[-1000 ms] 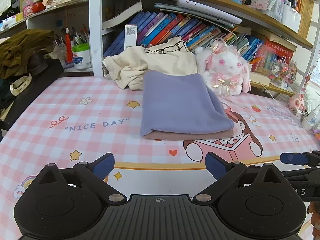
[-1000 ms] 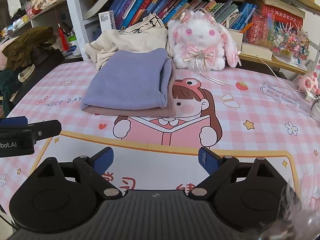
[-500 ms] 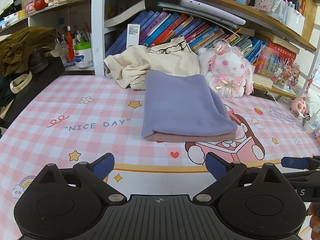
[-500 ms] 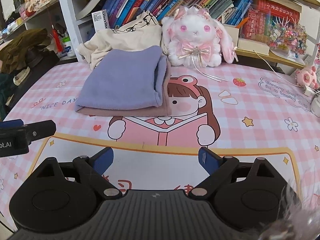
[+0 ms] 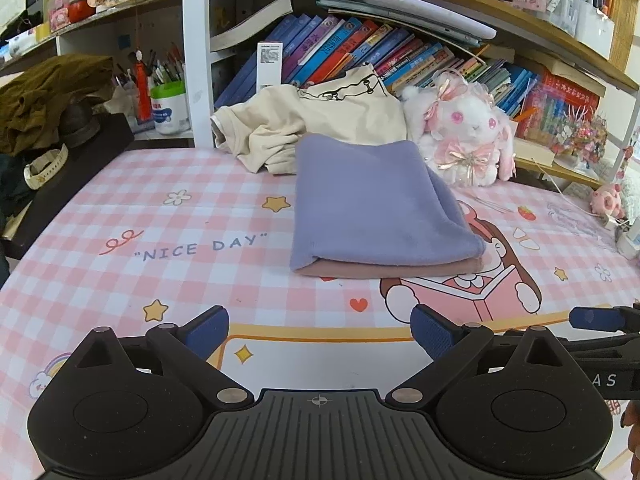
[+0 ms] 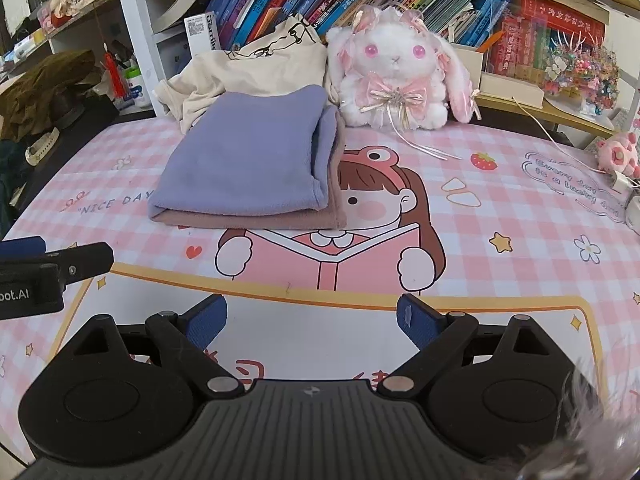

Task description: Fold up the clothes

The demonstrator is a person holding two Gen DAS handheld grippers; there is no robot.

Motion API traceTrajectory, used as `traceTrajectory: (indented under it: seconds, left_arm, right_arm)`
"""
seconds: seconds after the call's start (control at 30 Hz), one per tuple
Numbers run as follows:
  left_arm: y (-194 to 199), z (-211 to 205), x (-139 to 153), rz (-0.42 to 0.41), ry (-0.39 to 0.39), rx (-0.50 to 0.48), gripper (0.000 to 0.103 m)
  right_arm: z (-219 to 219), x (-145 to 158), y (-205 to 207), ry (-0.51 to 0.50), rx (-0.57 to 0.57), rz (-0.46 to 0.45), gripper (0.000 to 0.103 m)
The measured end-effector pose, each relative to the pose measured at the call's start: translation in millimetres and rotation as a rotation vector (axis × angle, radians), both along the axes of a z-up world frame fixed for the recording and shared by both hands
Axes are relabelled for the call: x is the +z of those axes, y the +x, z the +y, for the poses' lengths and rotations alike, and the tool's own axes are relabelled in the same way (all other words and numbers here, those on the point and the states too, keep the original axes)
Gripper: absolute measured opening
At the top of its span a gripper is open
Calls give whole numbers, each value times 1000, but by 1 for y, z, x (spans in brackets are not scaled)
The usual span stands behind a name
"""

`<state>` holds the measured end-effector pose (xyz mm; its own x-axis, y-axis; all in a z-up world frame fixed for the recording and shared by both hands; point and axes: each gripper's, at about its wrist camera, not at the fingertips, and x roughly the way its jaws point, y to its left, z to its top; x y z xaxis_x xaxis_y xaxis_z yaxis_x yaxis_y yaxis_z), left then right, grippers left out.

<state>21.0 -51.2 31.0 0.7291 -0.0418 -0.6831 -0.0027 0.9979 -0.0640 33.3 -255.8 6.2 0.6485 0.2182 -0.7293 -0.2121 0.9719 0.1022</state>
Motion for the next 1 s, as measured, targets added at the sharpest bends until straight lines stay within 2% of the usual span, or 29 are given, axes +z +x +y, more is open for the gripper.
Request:
traceTrajectory:
  seconds: [1.0]
  left_arm:
    - [1, -2, 2, 13, -10, -20, 99]
  right_arm:
    - [-1, -1, 0, 4, -11, -3, 93]
